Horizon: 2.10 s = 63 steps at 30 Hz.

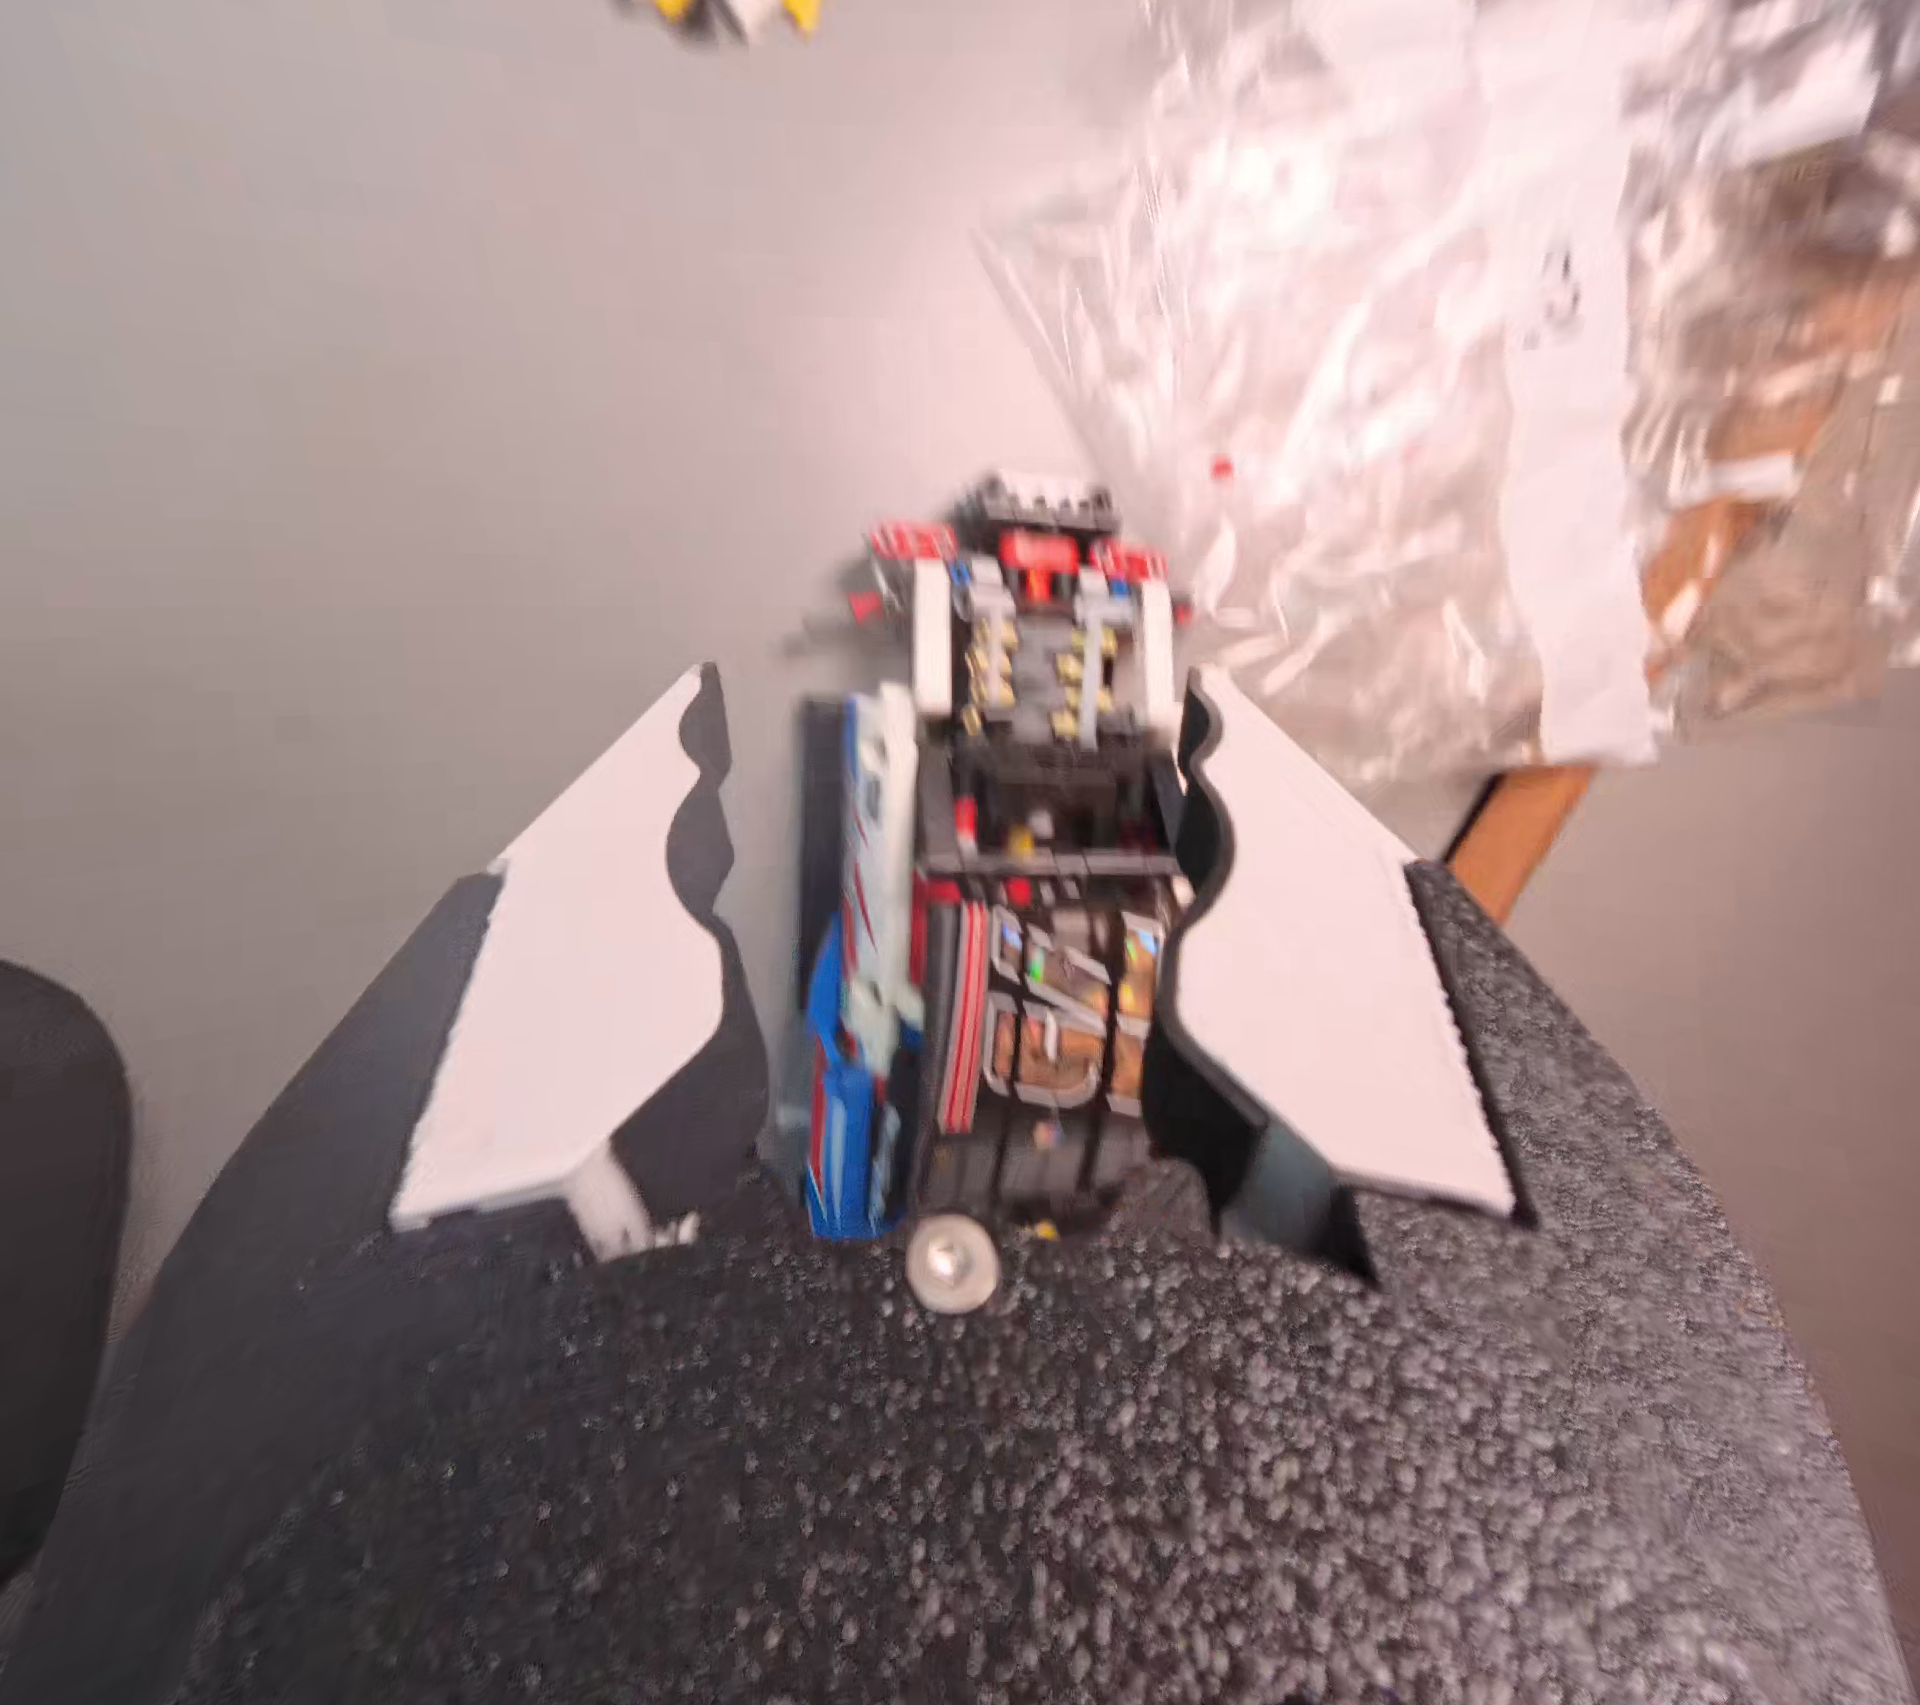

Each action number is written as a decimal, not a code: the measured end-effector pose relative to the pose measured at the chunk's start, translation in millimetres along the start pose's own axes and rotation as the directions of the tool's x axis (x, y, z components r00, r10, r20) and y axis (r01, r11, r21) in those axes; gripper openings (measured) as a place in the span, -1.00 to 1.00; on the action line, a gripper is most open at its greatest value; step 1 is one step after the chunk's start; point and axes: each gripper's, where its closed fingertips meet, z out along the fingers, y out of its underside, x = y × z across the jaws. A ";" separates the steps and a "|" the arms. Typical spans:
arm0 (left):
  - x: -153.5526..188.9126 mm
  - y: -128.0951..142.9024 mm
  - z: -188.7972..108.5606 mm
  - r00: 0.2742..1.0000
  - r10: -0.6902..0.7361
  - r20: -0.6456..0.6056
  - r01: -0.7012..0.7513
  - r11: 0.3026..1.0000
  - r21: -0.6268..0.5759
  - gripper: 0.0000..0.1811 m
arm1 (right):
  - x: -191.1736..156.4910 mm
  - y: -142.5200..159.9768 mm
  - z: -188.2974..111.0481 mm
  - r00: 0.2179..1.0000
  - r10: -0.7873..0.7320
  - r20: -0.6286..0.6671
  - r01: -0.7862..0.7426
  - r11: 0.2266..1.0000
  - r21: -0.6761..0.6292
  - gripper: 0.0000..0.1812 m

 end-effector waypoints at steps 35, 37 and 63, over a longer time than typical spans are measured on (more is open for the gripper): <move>5.5 16.8 3.8 0.997 -0.054 -0.047 0.053 0.998 -0.023 -0.37 | -60.8 -123.2 162.6 0.976 -0.051 0.211 0.063 0.997 -0.048 -0.92; 6.2 15.8 3.3 0.997 -0.053 -0.047 0.052 0.998 -0.020 -0.37 | -70.3 -119.8 158.5 0.975 -0.054 0.216 0.067 0.996 -0.052 -0.92; 12.8 8.3 1.0 0.999 -0.018 -0.042 0.018 1.000 0.002 -0.38 | -25.0 -160.8 173.8 0.995 0.007 0.102 0.002 0.996 -0.090 -0.92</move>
